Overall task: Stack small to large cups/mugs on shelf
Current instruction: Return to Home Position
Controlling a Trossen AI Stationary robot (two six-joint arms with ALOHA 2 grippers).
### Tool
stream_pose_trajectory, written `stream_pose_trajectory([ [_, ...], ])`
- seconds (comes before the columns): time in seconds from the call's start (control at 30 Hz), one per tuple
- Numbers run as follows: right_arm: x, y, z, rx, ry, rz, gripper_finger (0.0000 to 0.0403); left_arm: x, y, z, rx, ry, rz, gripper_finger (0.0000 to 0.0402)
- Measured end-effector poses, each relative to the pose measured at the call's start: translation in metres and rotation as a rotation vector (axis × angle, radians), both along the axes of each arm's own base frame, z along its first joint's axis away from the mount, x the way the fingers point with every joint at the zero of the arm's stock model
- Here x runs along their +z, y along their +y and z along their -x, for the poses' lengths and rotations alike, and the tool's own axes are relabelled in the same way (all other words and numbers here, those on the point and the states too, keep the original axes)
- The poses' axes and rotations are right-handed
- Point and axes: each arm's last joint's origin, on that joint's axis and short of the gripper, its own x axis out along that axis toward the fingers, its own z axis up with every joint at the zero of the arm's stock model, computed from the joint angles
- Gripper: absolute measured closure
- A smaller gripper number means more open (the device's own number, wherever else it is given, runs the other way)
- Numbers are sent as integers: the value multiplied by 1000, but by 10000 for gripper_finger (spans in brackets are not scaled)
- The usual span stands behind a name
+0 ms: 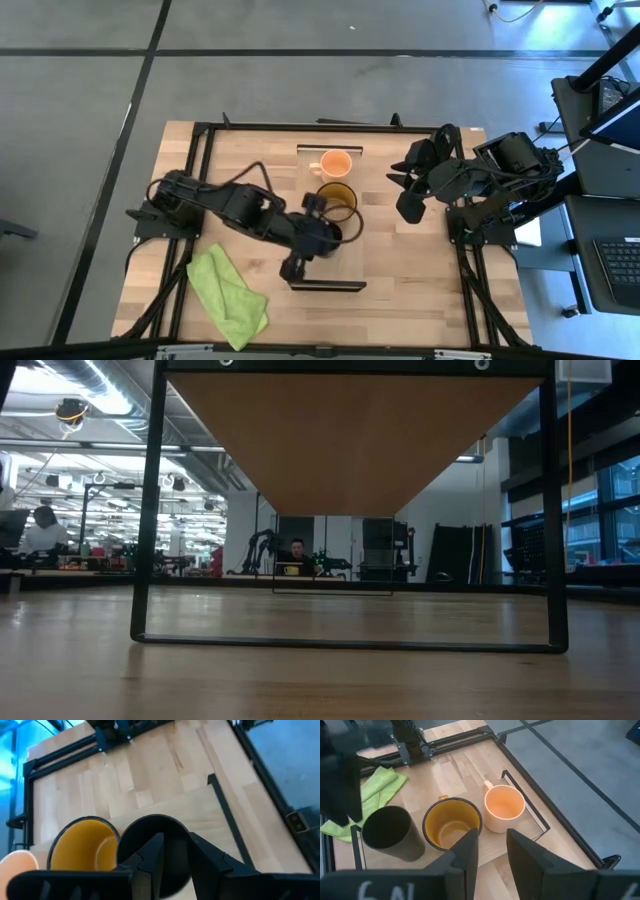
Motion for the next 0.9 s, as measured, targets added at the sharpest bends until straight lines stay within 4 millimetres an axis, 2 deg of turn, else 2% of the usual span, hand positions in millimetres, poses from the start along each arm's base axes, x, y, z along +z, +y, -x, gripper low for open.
stream_pose_trajectory([
  [0.17, 0, 0, 0, 4, 2, 5, 299, 13, -3, 16, 25, -26, 51, 321],
  [0.3, 0, 3, 1, 26, 8, 16, 299, 13, -4, 48, 137, 105, 17, 321],
  [0.37, 0, 11, 3, 93, 23, 52, 299, 18, -3, 64, 202, 123, 31, 321],
  [0.47, 4, 28, 7, 195, -8, 138, 299, 39, -4, 83, 221, 2, 97, 321],
  [0.6, 20, 37, 35, 138, -152, 253, 299, 76, 12, 130, 324, -220, 139, 321],
  [0.73, 30, 37, 76, 125, -260, 178, 299, 103, 29, 175, 374, -383, 187, 321],
  [0.83, 29, 42, 93, 149, -303, 116, 299, 112, 35, 199, 361, -472, 224, 321],
  [0.9, 21, 49, 99, 161, -309, 125, 299, 110, 36, 207, 344, -509, 234, 321],
])
